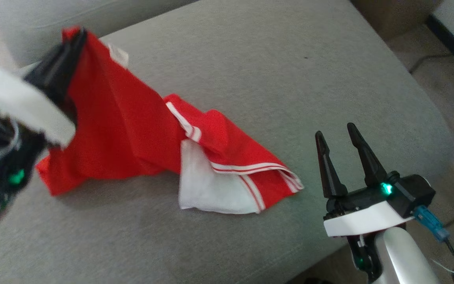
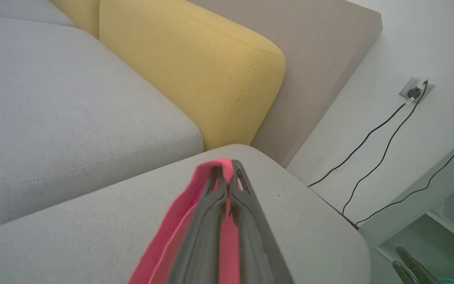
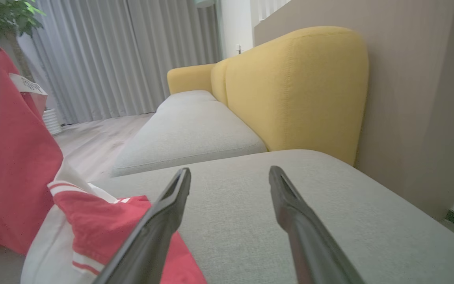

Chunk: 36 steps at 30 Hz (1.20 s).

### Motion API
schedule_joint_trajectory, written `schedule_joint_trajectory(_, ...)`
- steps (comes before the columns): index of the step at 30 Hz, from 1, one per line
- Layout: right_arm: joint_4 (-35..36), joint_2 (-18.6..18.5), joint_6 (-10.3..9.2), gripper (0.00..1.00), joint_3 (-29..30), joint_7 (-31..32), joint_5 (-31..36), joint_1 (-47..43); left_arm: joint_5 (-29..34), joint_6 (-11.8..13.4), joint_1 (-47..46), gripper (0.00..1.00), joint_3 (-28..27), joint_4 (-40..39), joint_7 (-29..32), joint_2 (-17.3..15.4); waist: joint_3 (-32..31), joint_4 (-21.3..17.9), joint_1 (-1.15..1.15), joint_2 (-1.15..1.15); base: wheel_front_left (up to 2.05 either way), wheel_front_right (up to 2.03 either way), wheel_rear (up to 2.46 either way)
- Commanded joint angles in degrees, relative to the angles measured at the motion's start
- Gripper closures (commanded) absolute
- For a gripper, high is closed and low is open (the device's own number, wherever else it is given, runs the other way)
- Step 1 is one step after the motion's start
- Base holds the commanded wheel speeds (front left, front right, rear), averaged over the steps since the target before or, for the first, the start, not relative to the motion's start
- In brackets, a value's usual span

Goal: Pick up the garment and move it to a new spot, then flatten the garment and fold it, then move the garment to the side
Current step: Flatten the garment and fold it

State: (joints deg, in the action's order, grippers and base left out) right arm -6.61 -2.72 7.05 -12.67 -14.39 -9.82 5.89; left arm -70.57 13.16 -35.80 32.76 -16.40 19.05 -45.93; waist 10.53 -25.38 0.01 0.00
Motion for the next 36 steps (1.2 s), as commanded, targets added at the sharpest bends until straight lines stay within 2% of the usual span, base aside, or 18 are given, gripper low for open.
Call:
schedule_joint_trajectory(1,2.0,-0.2,0.44,0.0,-1.4,-0.6,-0.6,2.0,1.2,0.1,-5.1,1.0,-2.6,0.4,1.1,-1.5,1.1,-3.0,-0.01,0.0,0.0,0.0,0.0)
schedule_joint_trajectory(7,2.0,-0.2,0.44,0.0,-1.6,-0.6,-1.9,1.6,4.7,1.3,-15.7,1.0,-0.3,11.9,3.6,3.6,1.6,-6.8,-0.01,0.0,0.0,0.0,0.0)
schedule_joint_trajectory(13,2.7,-0.2,0.44,0.0,-0.8,-0.6,-2.4,1.3,9.0,1.5,-22.4,1.0,1.1,22.1,0.0,9.0,2.2,-6.9,-0.01,0.0,0.0,0.0,0.0)
schedule_joint_trajectory(15,2.8,-0.2,0.44,0.0,-0.6,-0.6,-2.4,1.2,9.4,1.0,-23.0,1.0,0.8,24.0,-1.4,9.5,2.1,-6.8,-0.01,0.0,0.0,0.0,0.0)
schedule_joint_trajectory(18,2.7,-0.2,0.44,0.0,-0.3,-0.6,-2.1,0.8,10.1,-0.6,-21.3,1.0,0.8,23.4,-3.1,7.9,1.4,-6.5,-0.01,0.0,0.0,0.0,0.0)
schedule_joint_trajectory(21,2.2,-0.2,0.44,0.0,0.2,-0.6,-1.3,0.3,7.7,-0.7,-15.1,1.0,-0.5,17.5,-4.5,5.8,0.1,-5.3,-0.01,0.0,0.0,0.0,0.0)
schedule_joint_trajectory(23,2.1,-0.2,0.44,0.0,0.8,-0.6,-0.5,-0.1,6.4,0.5,-9.1,1.0,-1.7,11.6,-5.8,3.2,-0.6,-3.7,-0.01,0.0,0.0,0.0,0.0)
schedule_joint_trajectory(27,2.1,-0.2,0.44,0.0,2.1,-0.6,0.9,-0.6,3.6,6.2,7.6,1.0,-5.9,0.3,-11.4,-2.3,-1.9,0.3,-0.01,0.0,0.0,0.0,0.0)
schedule_joint_trajectory(29,2.2,-0.2,0.44,0.0,2.3,-0.6,1.5,-0.8,2.0,9.4,18.2,1.0,-7.8,-3.6,-15.6,-3.7,-2.3,2.4,-0.01,0.0,0.0,0.0,0.0)
schedule_joint_trajectory(31,2.2,-0.2,0.44,0.0,2.3,-0.6,2.1,-0.9,-0.6,11.4,28.9,1.0,-9.6,-6.2,-20.8,-2.4,-2.4,4.7,-0.01,0.0,0.0,0.0,0.0)
schedule_joint_trajectory(34,2.1,-0.2,0.44,0.0,2.3,-0.6,3.3,-1.0,-2.7,11.4,41.5,1.0,-10.4,-7.3,-27.9,0.9,-2.4,8.3,-0.01,0.0,0.0,0.0,0.0)
schedule_joint_trajectory(36,2.0,-0.2,0.44,0.0,2.1,-0.6,3.6,-0.9,-2.8,10.7,44.4,1.0,-9.7,-6.8,-29.5,2.0,-2.4,9.3,-0.01,0.0,0.0,0.0,0.0)
